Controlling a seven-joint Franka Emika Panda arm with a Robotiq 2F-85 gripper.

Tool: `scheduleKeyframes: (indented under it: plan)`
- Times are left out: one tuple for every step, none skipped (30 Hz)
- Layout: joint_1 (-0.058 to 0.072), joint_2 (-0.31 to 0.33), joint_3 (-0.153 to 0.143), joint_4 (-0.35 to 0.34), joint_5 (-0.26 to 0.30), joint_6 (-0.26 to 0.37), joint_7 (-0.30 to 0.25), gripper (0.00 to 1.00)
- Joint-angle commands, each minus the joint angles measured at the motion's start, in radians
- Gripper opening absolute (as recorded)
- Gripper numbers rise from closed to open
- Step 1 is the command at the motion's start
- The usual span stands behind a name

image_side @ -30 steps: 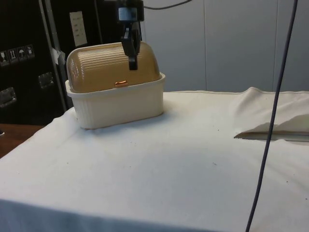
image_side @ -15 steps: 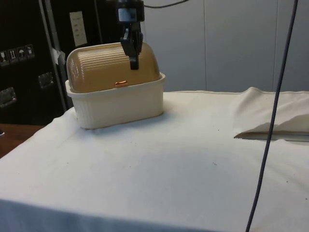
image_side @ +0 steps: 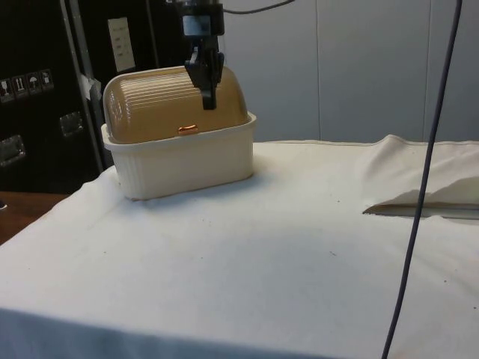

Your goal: Open the lid, then close it.

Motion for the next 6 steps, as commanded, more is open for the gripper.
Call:
scheduleKeyframes:
  plan:
    - [0.002, 0.0, -0.001, -0.003, -0.012, 0.012, 0.015, 0.0]
    - [0.001, -0.001, 0.0, -0.003, -0.011, 0.011, 0.017, 0.0]
    - [0.001, -0.001, 0.0, -0.002, -0.01, 0.011, 0.018, 0.0]
    - [0.001, -0.001, 0.0, -0.002, -0.01, 0.011, 0.018, 0.0]
    - [0.001, -0.001, 0.0, -0.002, -0.007, 0.009, 0.015, 0.0]
    - [0.001, -0.001, 0.0, -0.002, -0.006, 0.008, 0.013, 0.0]
